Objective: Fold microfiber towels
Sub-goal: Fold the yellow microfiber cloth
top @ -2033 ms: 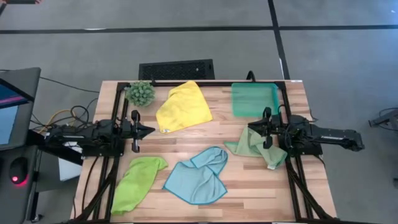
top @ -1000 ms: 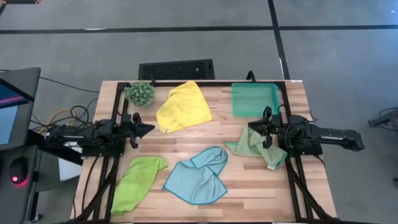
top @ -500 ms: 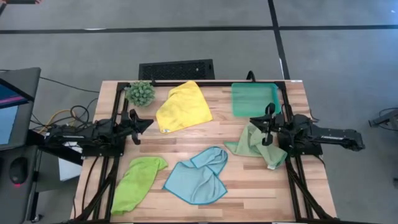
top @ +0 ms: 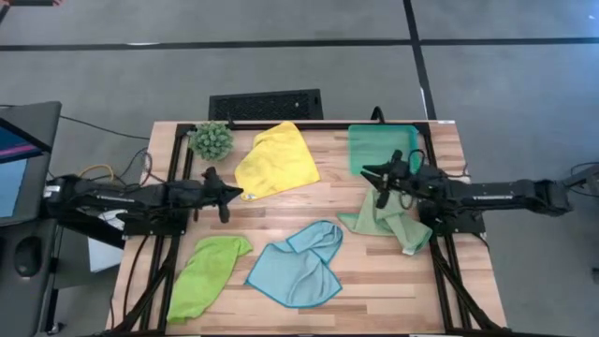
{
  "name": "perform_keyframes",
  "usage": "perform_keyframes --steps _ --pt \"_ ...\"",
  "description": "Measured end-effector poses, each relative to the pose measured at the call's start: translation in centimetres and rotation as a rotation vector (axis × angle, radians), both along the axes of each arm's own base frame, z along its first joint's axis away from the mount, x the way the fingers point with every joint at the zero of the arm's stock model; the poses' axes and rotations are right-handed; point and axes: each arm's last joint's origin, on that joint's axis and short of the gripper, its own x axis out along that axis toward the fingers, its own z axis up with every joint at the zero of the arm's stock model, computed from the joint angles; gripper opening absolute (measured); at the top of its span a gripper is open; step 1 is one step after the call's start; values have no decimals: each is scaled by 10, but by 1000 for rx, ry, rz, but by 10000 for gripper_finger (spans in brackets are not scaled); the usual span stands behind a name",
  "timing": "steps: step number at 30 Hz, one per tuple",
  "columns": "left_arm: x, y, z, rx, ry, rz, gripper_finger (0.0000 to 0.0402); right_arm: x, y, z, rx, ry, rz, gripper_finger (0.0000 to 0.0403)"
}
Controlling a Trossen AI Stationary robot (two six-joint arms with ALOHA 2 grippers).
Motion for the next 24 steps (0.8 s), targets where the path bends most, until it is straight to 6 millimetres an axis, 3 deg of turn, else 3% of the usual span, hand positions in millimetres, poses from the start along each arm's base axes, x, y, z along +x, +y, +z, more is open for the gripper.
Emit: perform_keyframes --steps 5,15,24 --pt "22 2 -9 74 216 -41 40 35 -7 3 0 118 2 162" --pt "58 3 -32 157 522 -186 198 103 -19 -7 -3 267 33 217" --pt "63 5 -41 150 587 -163 221 143 -29 -20 17 291 191 224"
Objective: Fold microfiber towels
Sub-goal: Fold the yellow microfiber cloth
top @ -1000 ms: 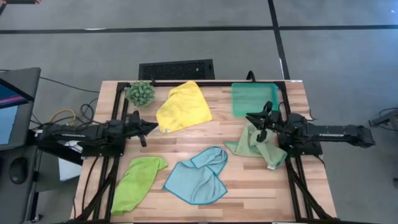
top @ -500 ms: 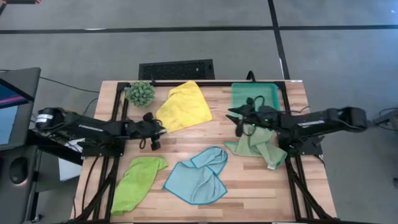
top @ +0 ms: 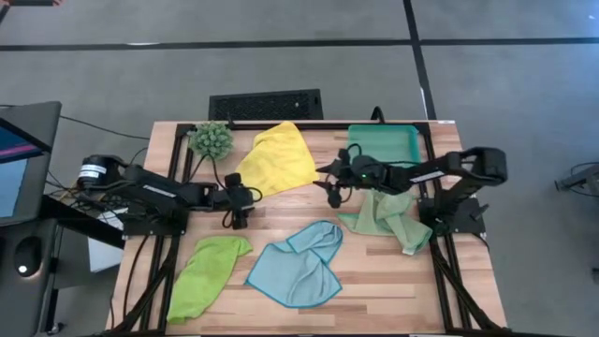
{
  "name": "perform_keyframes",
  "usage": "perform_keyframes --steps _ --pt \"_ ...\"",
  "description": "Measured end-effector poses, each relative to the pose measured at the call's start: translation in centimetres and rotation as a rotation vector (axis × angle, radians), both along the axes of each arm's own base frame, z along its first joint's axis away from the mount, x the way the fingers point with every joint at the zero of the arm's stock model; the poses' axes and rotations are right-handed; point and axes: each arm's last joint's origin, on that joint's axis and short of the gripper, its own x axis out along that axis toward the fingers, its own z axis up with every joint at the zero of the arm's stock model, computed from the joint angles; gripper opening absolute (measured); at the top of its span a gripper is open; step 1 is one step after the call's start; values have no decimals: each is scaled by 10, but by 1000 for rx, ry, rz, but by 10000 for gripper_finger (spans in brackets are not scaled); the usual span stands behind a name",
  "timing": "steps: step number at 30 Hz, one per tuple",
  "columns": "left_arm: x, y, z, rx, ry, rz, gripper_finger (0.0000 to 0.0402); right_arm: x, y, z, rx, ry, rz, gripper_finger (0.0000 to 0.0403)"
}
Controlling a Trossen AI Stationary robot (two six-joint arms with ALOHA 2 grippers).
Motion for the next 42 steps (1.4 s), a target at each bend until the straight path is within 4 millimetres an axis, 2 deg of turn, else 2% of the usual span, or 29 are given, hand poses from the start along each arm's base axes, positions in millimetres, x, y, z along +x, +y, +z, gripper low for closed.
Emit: perform_keyframes --steps 8,12,15,19,23,25,37,42 --pt "-10 22 -3 -258 -9 175 222 36 -16 -26 39 71 103 223" --pt "-14 28 -5 -271 -13 231 211 48 -27 -42 6 120 136 224" --pt "-14 28 -6 -268 -12 243 174 51 -35 -54 -69 176 162 223" --pt "-15 29 -6 -263 -9 268 102 52 -46 -68 -105 270 177 223" --pt "-15 29 -6 -262 -8 270 31 52 -57 -69 -77 350 176 223" --pt "-15 29 -6 -260 -7 268 9 51 -58 -69 -73 367 175 223" --pt "-15 29 -6 -253 -4 266 1 43 -57 -74 -15 476 160 223" --pt "-15 29 -6 -253 -4 265 1 40 -56 -69 -1 501 144 223"
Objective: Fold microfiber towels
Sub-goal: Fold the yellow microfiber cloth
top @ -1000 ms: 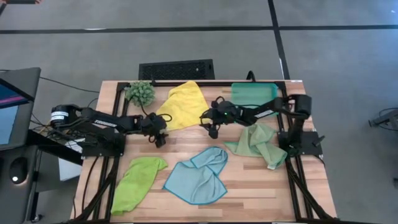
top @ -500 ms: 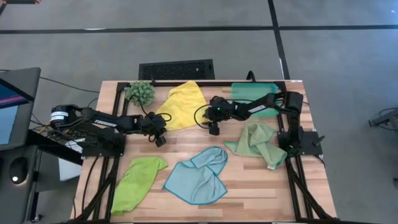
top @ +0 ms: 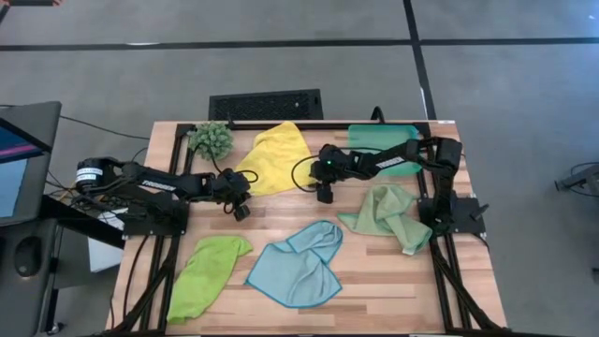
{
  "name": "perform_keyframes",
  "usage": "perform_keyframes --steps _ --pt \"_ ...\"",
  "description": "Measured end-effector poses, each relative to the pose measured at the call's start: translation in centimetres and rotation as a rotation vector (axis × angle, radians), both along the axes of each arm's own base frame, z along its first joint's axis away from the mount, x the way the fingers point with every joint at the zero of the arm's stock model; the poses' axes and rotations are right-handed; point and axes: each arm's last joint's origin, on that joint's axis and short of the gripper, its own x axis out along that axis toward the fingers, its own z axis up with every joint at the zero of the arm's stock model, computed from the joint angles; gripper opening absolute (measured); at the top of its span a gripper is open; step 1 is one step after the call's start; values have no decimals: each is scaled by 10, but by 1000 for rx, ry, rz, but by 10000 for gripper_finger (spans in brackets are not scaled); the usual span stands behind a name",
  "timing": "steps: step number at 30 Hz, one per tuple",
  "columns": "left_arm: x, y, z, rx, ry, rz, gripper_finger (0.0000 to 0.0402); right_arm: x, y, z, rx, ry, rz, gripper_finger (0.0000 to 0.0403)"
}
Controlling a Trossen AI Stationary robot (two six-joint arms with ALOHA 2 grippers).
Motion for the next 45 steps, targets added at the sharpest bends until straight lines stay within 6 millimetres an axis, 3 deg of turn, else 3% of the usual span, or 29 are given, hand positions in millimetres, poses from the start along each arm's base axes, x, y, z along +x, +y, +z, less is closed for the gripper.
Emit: perform_keyframes --steps 4,7,14,18,21,25,29,35,41,45 --pt "0 0 0 -3 0 -2 0 -2 0 0 -2 18 -17 217" --pt "0 0 0 -7 -2 -5 0 -1 0 -1 9 16 -26 187" --pt "6 -5 3 -35 -90 -103 0 1 7 -2 18 14 -26 20" --pt "8 -8 9 -86 -156 -151 0 0 16 7 31 18 -40 19" --pt "14 -11 27 -68 -286 -188 0 -6 27 24 49 36 -33 8" --pt "14 -11 52 -19 -405 -187 0 -7 39 69 -39 -73 -65 11" --pt "12 -10 93 53 -590 -177 0 -21 49 106 -103 -134 -89 5" --pt "2 -9 153 180 -802 -111 0 -36 55 186 -181 -335 -128 4" --pt "-6 -6 206 324 -802 -42 0 -41 55 249 -357 -407 -167 3" --pt "-7 6 220 410 -643 13 0 -30 34 256 -409 -357 -189 1"
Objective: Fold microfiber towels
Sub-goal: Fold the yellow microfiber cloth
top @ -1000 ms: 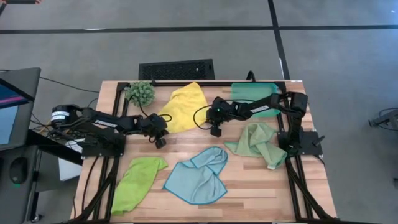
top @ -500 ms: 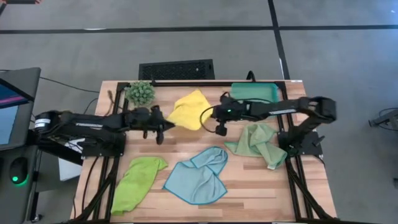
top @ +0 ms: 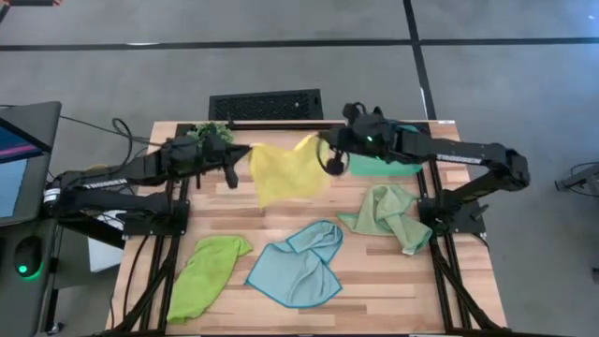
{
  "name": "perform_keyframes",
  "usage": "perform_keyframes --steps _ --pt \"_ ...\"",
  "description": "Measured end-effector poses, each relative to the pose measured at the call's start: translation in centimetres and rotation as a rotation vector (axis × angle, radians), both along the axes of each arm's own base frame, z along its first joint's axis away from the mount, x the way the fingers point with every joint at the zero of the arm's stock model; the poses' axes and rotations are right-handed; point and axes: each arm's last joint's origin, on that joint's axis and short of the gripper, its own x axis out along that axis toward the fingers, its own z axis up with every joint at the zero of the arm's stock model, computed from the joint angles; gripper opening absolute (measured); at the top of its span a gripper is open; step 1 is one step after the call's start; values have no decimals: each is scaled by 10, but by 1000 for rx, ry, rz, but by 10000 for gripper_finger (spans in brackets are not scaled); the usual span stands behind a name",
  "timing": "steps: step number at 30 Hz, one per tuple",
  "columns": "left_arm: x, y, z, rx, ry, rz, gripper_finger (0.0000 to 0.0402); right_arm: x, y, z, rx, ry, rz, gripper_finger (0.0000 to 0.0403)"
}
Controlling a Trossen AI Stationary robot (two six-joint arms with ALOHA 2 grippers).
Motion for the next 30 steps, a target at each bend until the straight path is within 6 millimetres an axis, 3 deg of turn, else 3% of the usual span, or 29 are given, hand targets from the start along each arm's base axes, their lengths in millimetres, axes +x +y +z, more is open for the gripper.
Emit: perform_keyframes --steps 7,11,14,18,21,26,28,30 --pt "12 50 -11 26 282 78 0 32 -66 -15 -56 119 -113 1" --pt "19 71 2 0 372 31 0 37 -74 -8 -30 192 -124 1" --pt "26 67 11 -49 408 -68 0 38 -55 -11 1 264 -78 1" --pt "32 35 -6 -201 518 -284 0 42 -16 -27 124 381 -19 1" --pt "36 0 -43 -334 611 -401 0 47 18 -61 213 457 17 0" --pt "42 -49 -116 -316 617 -429 0 54 68 -140 298 562 48 0" --pt "37 -60 -136 -318 616 -402 0 56 81 -159 306 559 53 0" --pt "36 -66 -141 -309 600 -373 0 57 89 -169 308 555 52 0"
